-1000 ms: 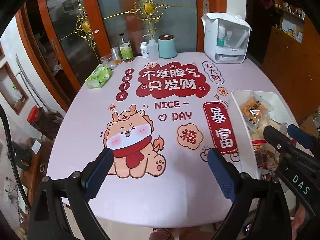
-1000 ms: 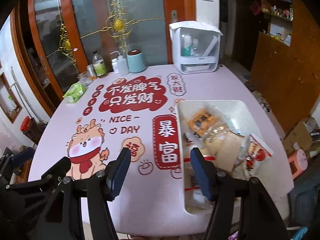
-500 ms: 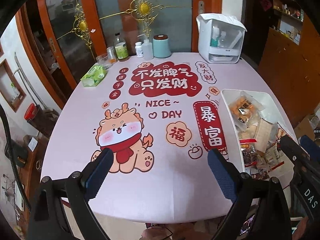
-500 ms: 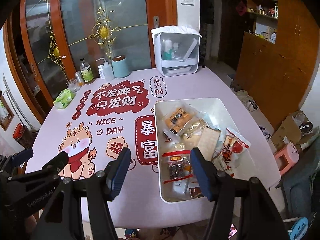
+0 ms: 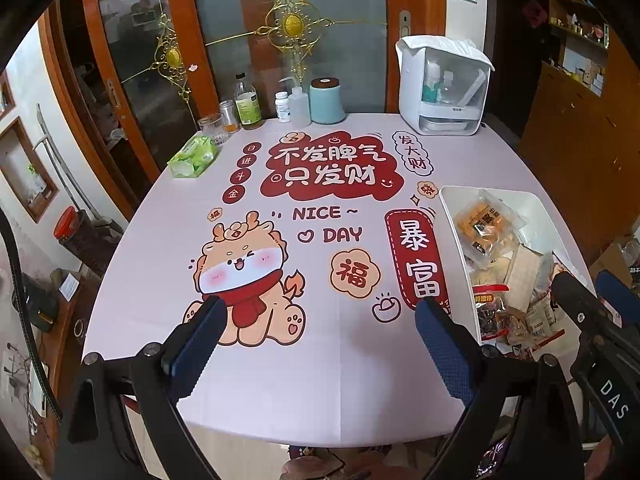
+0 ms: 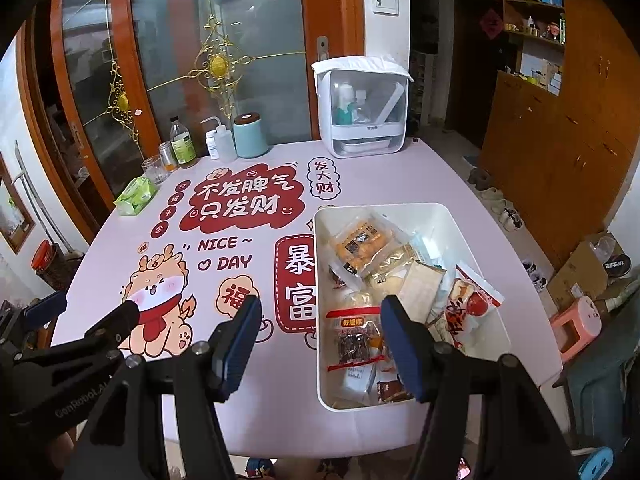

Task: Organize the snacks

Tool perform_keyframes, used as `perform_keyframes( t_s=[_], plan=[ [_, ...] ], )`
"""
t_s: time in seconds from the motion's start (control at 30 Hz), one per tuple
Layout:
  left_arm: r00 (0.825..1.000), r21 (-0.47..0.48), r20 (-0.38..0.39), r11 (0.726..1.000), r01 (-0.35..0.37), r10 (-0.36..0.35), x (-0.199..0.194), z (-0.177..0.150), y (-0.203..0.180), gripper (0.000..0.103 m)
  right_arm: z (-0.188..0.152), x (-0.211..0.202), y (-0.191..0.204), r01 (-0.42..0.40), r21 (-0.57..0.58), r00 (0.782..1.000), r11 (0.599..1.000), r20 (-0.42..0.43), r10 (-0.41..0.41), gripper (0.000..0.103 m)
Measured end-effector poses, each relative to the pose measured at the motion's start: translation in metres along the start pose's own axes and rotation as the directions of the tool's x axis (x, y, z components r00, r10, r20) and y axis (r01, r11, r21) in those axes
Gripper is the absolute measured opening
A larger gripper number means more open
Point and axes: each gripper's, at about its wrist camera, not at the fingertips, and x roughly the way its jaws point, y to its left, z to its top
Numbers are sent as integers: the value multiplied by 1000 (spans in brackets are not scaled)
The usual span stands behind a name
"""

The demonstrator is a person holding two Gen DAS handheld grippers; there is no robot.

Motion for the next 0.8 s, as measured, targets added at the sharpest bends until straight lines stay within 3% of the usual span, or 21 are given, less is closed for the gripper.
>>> perform_keyframes(
  t_s=[0.8],
  plan=[
    [999,27,-11,999,32,-31,4,-2,-24,95,-8,6,-21,20,30,999,999,-25,-19,63]
  ],
)
